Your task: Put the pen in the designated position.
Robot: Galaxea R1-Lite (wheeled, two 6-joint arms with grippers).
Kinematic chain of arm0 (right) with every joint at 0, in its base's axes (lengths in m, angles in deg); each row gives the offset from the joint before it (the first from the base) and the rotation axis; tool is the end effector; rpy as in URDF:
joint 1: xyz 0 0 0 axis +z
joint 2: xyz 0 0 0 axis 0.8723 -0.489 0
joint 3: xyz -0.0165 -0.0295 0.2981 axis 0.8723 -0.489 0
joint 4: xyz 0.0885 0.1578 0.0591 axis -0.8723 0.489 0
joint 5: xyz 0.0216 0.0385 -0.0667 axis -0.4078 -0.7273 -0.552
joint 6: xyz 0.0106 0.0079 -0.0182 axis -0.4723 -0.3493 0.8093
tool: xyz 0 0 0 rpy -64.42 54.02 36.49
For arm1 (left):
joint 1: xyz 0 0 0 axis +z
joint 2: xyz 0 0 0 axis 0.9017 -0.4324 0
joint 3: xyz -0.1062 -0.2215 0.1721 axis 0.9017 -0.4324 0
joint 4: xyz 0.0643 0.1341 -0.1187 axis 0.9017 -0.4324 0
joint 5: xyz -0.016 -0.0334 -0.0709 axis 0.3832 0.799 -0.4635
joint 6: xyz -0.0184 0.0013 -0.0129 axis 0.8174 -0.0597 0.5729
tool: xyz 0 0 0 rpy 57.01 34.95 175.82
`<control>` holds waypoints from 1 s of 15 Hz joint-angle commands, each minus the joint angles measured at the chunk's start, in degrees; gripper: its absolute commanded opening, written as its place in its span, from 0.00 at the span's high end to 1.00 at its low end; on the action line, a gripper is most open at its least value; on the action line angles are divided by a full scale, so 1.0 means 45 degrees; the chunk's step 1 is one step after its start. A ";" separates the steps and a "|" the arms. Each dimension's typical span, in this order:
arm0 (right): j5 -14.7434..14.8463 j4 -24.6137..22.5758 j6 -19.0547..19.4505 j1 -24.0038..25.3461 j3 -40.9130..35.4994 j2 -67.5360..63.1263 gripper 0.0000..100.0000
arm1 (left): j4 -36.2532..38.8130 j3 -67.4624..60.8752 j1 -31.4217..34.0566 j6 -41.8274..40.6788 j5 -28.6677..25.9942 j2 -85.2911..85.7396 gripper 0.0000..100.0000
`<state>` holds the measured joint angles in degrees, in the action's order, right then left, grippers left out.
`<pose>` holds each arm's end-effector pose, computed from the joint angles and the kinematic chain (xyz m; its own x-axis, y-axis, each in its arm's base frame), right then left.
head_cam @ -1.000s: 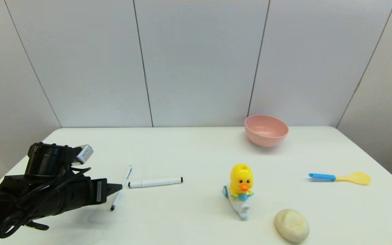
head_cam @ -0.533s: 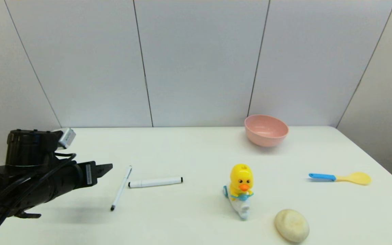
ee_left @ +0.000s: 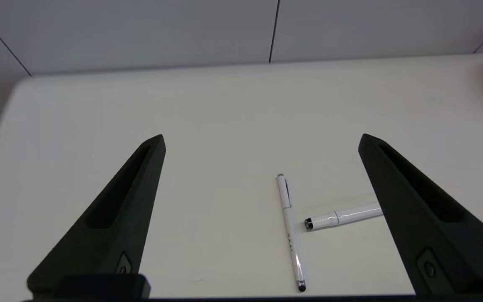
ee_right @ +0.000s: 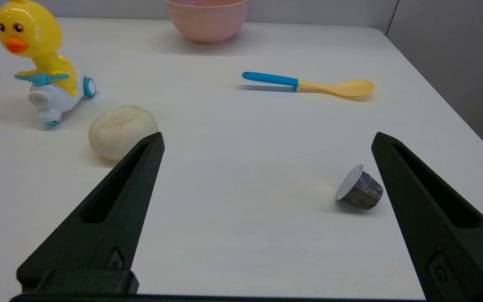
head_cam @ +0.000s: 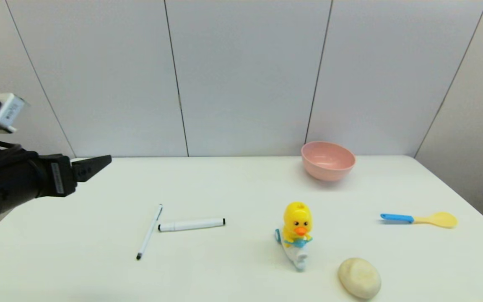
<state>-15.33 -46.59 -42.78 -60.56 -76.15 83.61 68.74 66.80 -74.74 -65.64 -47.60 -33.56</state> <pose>-0.0259 0.0004 0.0773 0.9987 0.0268 -0.0426 -0.0280 0.9992 -0.0273 0.1758 -0.0313 0.2338 0.9533 -0.1366 -0.2692 0.1363 0.9905 -0.0200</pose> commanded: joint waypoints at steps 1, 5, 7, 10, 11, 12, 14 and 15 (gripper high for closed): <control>-0.0006 0.0006 0.0011 0.0004 0.0000 -0.0016 0.00 | -0.1210 0.0734 -0.0002 -0.1333 -0.0491 0.3754 0.00; -0.0006 0.0006 0.0011 0.0004 0.0000 -0.0016 0.00 | -0.1620 0.0675 0.0350 -0.2622 -0.2132 0.5531 0.00; -0.0006 0.0006 0.0011 0.0004 0.0000 -0.0016 0.00 | -0.2206 0.0422 0.1814 -0.3638 -0.4241 0.6469 0.00; -0.0006 0.0006 0.0011 0.0004 -0.0019 -0.0016 0.00 | -0.3632 -0.0907 0.2908 -0.4419 -0.5315 0.8266 0.00; -0.0006 0.0006 0.0011 0.0004 0.0000 -0.0016 0.00 | -0.3925 -0.1688 0.3143 -0.4399 -0.5257 0.9242 0.00; -0.0006 0.0006 0.0011 0.0004 0.0000 -0.0016 0.00 | -0.4296 -0.2410 0.3201 -0.4380 -0.5198 0.9965 0.00; -0.0006 0.0006 0.0011 0.0004 0.0000 -0.0016 0.00 | -0.4902 -0.3680 0.3182 -0.4360 -0.4807 1.1195 0.00; -0.0006 0.0006 0.0011 0.0004 0.0000 -0.0016 0.00 | -0.5117 -0.4266 0.3162 -0.4263 -0.4592 1.1801 0.00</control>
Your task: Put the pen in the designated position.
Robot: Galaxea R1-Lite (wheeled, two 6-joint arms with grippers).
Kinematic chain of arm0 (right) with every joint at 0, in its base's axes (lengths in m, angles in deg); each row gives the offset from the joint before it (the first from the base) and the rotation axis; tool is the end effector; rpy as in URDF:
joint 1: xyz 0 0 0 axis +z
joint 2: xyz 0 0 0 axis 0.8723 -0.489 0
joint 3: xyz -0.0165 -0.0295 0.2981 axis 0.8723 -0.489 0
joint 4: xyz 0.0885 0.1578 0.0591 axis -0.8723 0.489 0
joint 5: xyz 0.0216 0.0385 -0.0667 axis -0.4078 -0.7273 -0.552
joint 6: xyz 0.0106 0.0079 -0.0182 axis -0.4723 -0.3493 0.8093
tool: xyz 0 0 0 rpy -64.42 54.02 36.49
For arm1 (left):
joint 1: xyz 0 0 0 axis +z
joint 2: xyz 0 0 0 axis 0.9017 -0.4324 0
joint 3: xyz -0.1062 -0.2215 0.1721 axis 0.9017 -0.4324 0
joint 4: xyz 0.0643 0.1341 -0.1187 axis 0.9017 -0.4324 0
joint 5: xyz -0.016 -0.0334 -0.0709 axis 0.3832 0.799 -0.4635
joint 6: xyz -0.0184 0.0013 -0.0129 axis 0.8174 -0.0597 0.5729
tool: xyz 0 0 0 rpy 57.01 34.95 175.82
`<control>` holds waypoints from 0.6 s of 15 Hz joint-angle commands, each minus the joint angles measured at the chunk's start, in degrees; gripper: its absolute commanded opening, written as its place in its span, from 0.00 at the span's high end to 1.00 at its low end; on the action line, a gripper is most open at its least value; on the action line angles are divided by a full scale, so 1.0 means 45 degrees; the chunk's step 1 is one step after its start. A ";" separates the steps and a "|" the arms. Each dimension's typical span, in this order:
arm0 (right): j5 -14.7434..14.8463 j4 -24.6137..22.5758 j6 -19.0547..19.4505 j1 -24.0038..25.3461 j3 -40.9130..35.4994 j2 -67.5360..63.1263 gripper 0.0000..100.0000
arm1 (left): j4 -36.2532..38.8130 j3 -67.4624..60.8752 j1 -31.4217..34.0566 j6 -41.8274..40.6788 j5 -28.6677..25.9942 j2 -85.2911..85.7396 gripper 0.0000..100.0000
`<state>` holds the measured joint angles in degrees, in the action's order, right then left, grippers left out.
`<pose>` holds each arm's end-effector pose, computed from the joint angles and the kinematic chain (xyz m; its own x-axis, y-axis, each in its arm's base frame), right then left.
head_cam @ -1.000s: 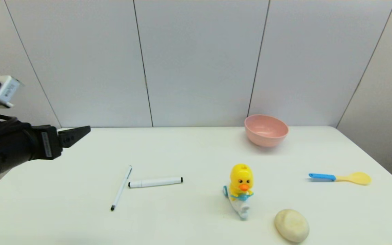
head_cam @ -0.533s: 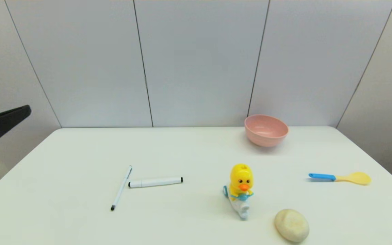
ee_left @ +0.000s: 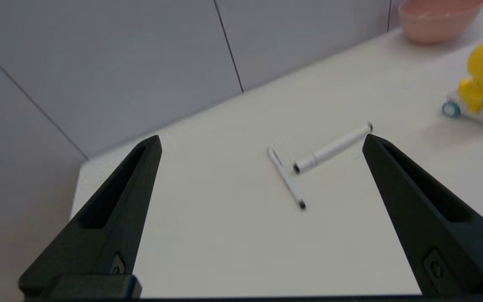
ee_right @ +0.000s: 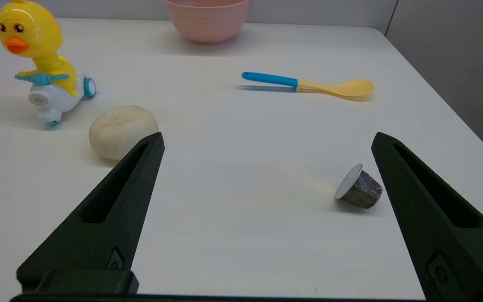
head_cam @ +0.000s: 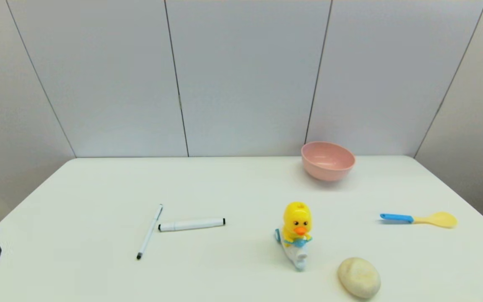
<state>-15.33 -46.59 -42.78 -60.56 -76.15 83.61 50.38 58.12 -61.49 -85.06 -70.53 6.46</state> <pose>-0.0259 0.0004 0.0773 0.9987 0.0268 -0.0426 -0.0280 0.9992 -0.0273 0.0089 -0.0076 0.2221 0.9505 -0.3077 -0.0432 0.3068 0.9075 0.2870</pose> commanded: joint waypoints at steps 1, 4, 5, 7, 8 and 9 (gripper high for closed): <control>-0.0006 0.0006 0.0011 0.0004 0.0000 -0.0016 0.00 | -0.1076 -0.3079 0.0139 0.0170 0.0738 0.3317 0.00; -0.0006 0.0006 0.0011 0.0004 0.0000 -0.0016 0.00 | -0.0861 -0.4310 -0.0232 0.1205 0.1226 0.4196 0.00; -0.0006 0.0006 -0.0009 0.0004 0.0000 -0.0016 0.00 | -0.0666 -0.4857 -0.0310 0.1654 0.1851 0.4802 0.00; -0.0006 0.0006 0.0011 0.0004 0.0000 -0.0016 0.00 | -0.0334 -0.5794 -0.0447 0.2104 0.3550 0.6188 0.00; -0.0006 0.0006 -0.0009 0.0004 0.0000 -0.0016 0.00 | -0.0060 -0.5989 -0.0447 0.2221 0.4273 0.6364 0.00; -0.0006 0.0006 -0.0009 0.0004 0.0000 -0.0016 0.00 | 0.0409 -0.6321 -0.0486 0.2299 0.4370 0.6364 0.00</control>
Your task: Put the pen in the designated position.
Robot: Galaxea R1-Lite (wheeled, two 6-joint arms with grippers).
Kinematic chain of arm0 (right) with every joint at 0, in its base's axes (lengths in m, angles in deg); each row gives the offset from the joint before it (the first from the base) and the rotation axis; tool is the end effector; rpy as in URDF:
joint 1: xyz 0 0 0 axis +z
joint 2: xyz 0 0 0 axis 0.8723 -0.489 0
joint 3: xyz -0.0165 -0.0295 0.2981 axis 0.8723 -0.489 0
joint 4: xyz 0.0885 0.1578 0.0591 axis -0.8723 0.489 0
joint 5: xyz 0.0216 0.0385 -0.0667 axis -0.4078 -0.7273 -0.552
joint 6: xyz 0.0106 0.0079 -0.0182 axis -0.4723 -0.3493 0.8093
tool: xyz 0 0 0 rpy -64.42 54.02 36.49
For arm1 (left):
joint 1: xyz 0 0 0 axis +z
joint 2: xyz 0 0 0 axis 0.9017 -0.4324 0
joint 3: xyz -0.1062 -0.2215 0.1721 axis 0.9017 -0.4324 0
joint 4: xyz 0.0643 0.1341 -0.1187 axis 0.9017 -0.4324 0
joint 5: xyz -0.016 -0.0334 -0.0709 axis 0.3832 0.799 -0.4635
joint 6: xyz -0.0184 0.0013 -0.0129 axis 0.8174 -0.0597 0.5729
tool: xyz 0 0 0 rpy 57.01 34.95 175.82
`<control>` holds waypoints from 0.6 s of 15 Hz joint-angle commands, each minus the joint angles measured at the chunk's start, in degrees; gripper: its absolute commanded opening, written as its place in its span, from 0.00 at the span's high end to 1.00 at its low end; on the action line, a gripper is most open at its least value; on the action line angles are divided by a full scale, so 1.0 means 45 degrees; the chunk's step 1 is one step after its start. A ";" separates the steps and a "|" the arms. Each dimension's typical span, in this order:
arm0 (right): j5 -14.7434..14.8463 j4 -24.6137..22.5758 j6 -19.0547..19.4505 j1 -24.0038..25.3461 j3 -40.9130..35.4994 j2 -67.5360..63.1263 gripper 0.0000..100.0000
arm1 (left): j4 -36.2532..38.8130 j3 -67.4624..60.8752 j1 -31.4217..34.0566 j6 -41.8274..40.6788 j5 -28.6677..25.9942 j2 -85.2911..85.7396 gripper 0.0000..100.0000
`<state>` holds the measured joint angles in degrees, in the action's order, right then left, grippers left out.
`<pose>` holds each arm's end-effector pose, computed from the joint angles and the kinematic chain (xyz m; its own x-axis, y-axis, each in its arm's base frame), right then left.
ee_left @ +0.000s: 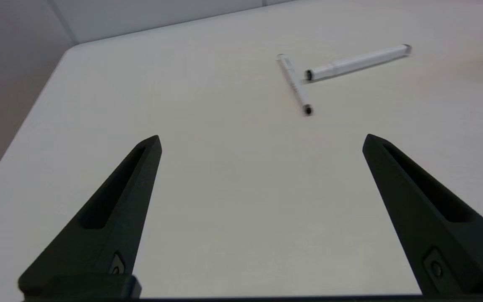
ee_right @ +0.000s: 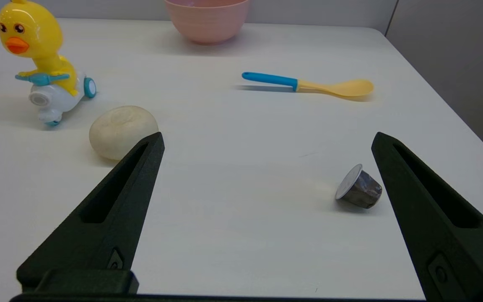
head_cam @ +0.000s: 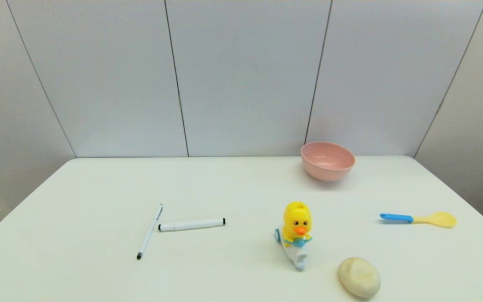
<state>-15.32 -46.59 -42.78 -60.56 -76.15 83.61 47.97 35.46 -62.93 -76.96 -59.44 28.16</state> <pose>-0.0259 0.0004 0.0773 0.9987 0.0266 -0.0426 -0.0278 0.9992 -0.0273 -0.0237 -0.0045 0.1056 0.9842 -0.1440 -0.1033 0.1583 0.9763 0.1473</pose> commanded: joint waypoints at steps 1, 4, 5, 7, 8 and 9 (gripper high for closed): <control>-0.0009 0.0006 0.0011 0.0004 0.0000 -0.0016 0.00 | 0.1609 -0.1871 -0.0166 0.0517 0.1908 0.1542 0.00; -0.0009 0.0006 0.0011 0.0004 0.0000 -0.0016 0.00 | 0.1668 -0.1891 -0.0166 0.0751 0.1908 0.1542 0.00; -0.0009 0.0006 0.0011 0.0004 0.0000 -0.0016 0.00 | 0.1668 -0.1891 -0.0166 0.0790 0.1888 0.1542 0.00; -0.0009 0.0006 0.0011 0.0004 0.0000 -0.0016 0.00 | 0.1668 -0.1891 -0.0166 0.0829 0.1888 0.1542 0.00; -0.0009 0.0006 0.0011 0.0004 0.0000 -0.0016 0.00 | 0.1648 -0.1891 -0.0166 0.0849 0.1888 0.1542 0.00; -0.0009 0.0006 0.0011 0.0004 0.0000 -0.0016 0.00 | 0.1668 -0.1891 -0.0166 0.0868 0.1888 0.1542 0.00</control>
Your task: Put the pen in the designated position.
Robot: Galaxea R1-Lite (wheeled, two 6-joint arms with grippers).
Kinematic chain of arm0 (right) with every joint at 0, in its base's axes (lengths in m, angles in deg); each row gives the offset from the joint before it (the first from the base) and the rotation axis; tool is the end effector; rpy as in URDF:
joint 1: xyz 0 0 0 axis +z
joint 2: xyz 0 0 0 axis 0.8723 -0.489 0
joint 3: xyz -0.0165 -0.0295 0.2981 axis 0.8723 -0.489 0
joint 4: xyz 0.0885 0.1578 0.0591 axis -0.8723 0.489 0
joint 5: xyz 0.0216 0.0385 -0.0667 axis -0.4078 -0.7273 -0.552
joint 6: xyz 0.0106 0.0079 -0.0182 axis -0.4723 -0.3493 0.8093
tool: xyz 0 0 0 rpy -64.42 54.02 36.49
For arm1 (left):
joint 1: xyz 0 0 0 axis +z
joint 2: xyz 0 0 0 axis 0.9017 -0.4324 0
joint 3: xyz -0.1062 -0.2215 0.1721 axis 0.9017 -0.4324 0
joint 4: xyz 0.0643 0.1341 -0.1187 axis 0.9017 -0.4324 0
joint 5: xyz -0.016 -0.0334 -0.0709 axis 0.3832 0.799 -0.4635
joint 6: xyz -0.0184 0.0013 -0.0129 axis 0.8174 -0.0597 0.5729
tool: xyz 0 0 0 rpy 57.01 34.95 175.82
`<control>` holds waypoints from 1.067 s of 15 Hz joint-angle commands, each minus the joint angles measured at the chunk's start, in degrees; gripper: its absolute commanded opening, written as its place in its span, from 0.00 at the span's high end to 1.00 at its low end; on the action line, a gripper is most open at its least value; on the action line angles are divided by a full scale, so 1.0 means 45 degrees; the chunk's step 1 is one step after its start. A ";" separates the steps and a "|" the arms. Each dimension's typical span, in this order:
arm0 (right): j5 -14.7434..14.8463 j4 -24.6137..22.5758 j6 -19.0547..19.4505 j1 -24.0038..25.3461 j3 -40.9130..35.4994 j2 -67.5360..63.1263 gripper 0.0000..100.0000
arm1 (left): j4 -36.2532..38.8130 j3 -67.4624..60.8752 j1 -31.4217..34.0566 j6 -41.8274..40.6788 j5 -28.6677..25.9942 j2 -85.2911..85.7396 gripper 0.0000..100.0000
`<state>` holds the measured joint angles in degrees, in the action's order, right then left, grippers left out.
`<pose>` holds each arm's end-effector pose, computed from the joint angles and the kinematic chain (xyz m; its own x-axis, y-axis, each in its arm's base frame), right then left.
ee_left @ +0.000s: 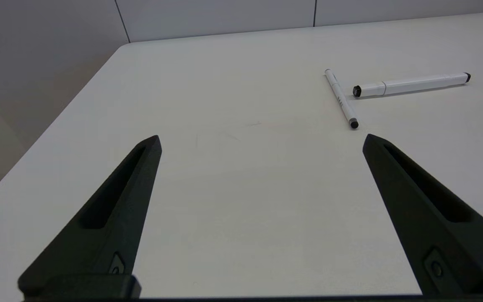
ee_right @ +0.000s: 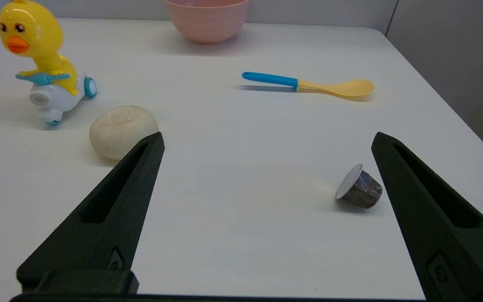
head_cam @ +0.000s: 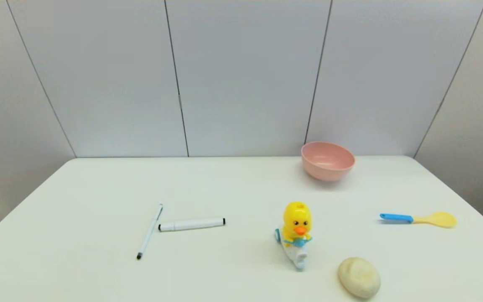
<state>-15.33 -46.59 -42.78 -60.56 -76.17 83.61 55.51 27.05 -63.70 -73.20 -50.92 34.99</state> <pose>-0.0259 0.0004 0.0772 0.9987 0.0268 -0.0430 -0.0280 0.9992 -0.0273 -0.0229 -0.0008 0.0757 1.0000 -0.0091 -0.0010 0.0091 0.9949 0.1007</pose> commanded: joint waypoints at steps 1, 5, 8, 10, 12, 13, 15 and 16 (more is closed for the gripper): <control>-0.0006 0.0006 0.0011 0.0004 0.0006 -0.0016 0.00 | -0.0029 -0.0022 0.0005 0.0171 0.0014 0.0025 0.00; -0.0006 0.0006 0.0011 0.0004 0.0006 -0.0016 0.00 | -0.0029 -0.0022 0.0005 0.0229 0.0034 0.0025 0.00; -0.0006 0.0006 0.0011 0.0004 0.0006 -0.0016 0.00 | -0.0029 -0.0022 0.0005 0.0952 0.0053 0.0025 0.00; -0.0006 0.0006 0.0011 0.0004 0.0006 -0.0016 0.00 | 0.0030 -0.0022 0.0005 0.1597 0.0131 0.0025 0.00; -0.0006 0.0006 0.0011 0.0004 0.0006 -0.0016 0.00 | 0.0030 -0.0022 0.0005 0.1733 0.0483 0.0025 0.00; -0.0006 0.0006 0.0011 0.0004 0.0006 -0.0016 0.00 | 0.0030 -0.0022 0.0005 0.1733 0.0483 0.0025 0.00; -0.0006 0.0006 0.0011 0.0004 0.0006 -0.0016 0.00 | 0.0030 -0.0022 0.0005 0.1753 0.0483 0.0025 0.00; -0.0006 0.0006 0.0011 0.0004 0.0006 -0.0016 0.00 | 0.0030 -0.0022 0.0005 0.1733 0.0483 0.0025 0.00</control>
<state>-15.32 -46.59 -42.76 -60.56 -76.15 83.61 55.65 26.95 -63.70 -65.39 -48.79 35.09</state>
